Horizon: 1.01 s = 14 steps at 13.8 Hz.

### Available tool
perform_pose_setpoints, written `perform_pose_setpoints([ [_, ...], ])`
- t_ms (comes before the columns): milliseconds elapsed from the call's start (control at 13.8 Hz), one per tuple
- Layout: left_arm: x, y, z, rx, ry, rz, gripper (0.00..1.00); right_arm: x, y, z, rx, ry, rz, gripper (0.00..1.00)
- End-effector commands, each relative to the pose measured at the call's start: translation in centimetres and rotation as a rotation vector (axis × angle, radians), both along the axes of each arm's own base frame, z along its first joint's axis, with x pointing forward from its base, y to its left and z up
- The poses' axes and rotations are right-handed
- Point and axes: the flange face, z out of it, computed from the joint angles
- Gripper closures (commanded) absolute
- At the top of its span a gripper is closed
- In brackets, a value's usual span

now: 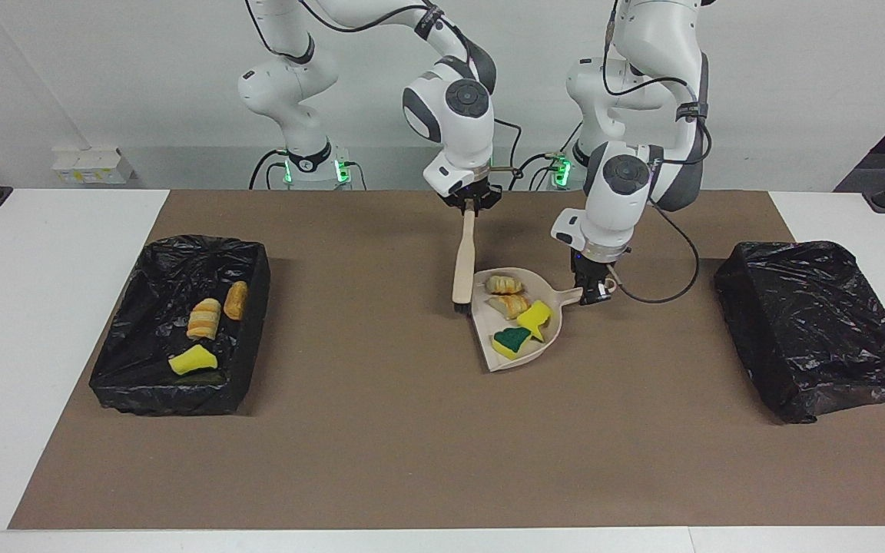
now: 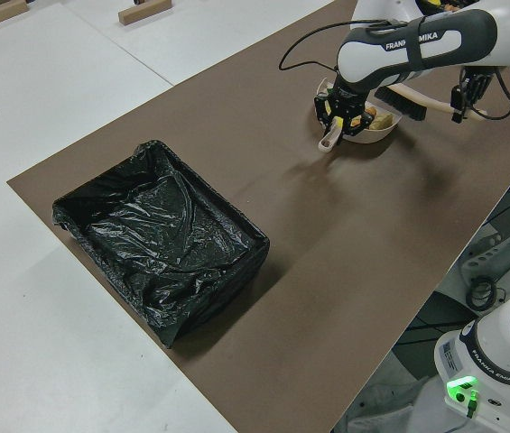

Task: Sweep and dump trash in bin
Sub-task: 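Carry the loaded dustpan to the bin nearest the left gripper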

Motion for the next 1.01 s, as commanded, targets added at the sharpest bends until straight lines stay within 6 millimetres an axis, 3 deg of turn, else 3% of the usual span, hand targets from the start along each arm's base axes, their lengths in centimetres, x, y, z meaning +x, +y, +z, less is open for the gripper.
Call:
perform_pose_setpoints([
  [0, 2.2, 2.2, 1.5, -0.038, 0.018, 0.007, 1.0, 0.4, -4.9, 3.9, -0.02, -0.018, 0.018, 1.0],
  [72, 2.7, 2.5, 2.3, -0.048, 0.026, -0.003, 1.0, 0.9, -6.3, 4.6, -0.039, -0.029, 0.019, 1.0],
  [290, 4.9, 6.0, 4.2, -0.051, 0.05, -0.015, 1.0, 0.7, -8.3, 5.5, -0.094, -0.052, 0.021, 1.0],
  [580, 8.4, 10.8, 7.7, -0.058, 0.08, -0.042, 1.0, -2.3, -10.4, 4.3, -0.098, -0.079, 0.026, 1.0],
  [725, 10.1, 14.9, 9.8, -0.061, 0.06, -0.036, 1.0, -3.5, -10.3, 3.8, -0.071, -0.111, 0.033, 1.0],
  [797, 10.8, 17.3, 11.2, -0.064, 0.038, -0.036, 1.0, -4.7, -8.9, 3.6, -0.064, -0.114, 0.067, 1.0],
  [942, 12.1, 21.4, 12.2, -0.062, 0.036, -0.047, 1.0, -5.6, -8.2, 3.4, -0.038, -0.147, 0.081, 1.0],
])
